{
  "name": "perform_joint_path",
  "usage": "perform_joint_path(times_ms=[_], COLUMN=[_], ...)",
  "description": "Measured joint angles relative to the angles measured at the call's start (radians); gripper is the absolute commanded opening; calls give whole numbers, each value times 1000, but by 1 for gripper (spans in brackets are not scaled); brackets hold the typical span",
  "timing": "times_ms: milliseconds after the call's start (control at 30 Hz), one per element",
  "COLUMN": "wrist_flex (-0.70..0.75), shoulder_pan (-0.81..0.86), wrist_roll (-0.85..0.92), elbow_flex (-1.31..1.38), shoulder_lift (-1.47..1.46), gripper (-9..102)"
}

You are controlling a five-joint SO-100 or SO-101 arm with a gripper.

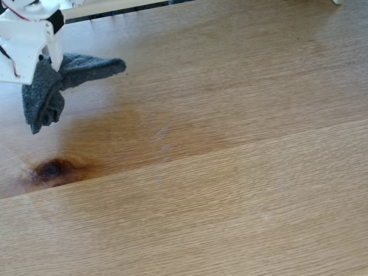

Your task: Clean the area in front of the robot

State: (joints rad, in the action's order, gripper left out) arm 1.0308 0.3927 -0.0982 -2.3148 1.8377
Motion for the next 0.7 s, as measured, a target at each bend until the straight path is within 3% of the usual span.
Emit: perform_joint_path(times_ms=[167,300,700], wrist_flex=[95,40,-617], shoulder_pan=[-202,-311,-580], wrist_roll=[-207,-319,-451], elbow_flex=[-54,-189,-687], shoulder_lift=[278,354,342], gripper=[0,0,0])
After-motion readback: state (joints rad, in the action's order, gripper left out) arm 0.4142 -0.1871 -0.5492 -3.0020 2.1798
